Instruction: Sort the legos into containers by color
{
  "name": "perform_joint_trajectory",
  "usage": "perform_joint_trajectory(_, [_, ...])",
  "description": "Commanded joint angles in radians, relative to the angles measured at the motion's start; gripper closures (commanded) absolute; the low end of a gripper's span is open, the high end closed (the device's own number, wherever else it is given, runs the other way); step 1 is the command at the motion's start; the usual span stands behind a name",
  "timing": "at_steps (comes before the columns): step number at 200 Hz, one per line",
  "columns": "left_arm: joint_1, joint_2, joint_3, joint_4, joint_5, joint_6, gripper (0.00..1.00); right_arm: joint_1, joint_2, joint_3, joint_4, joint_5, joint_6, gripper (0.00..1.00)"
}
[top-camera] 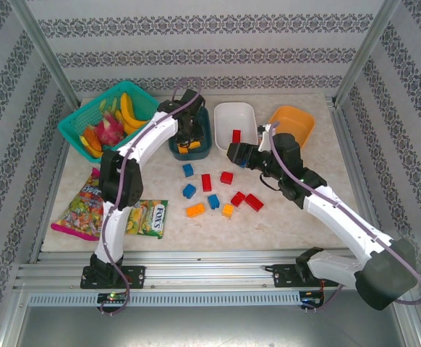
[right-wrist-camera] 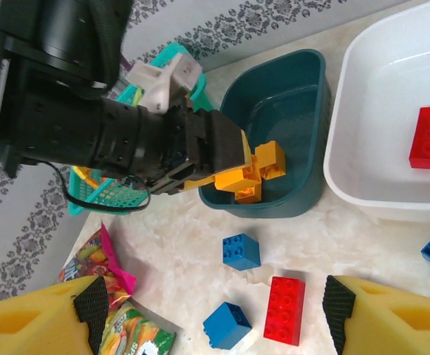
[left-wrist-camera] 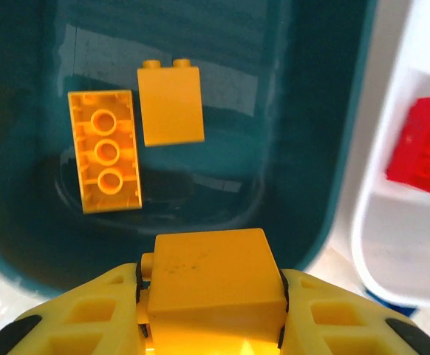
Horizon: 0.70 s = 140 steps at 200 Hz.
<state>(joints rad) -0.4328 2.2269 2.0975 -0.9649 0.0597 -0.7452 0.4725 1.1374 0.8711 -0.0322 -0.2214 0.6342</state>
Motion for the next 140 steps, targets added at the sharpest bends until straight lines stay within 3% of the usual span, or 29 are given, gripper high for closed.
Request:
perform_joint_trajectory(1, [0.021,0.062,0.056,-0.029,0.059,0.048,0.65,-0.017,0.011,0.021,0.032,0.010,0.052,0.21])
perform_joint_trajectory(45, [0.029,0.156,0.101,-0.015,0.078,0.056,0.63,-0.026,0.012,0.017,0.016,0.003,0.059,0.21])
perform_joint_trajectory(83, [0.031,0.165,0.096,-0.031,0.068,0.056,0.50,-0.028,0.016,0.004,-0.014,0.004,0.049,0.21])
perform_joint_trajectory(140, [0.031,0.081,0.113,-0.028,0.072,0.050,0.36,-0.025,0.037,0.060,-0.277,0.094,-0.026,0.23])
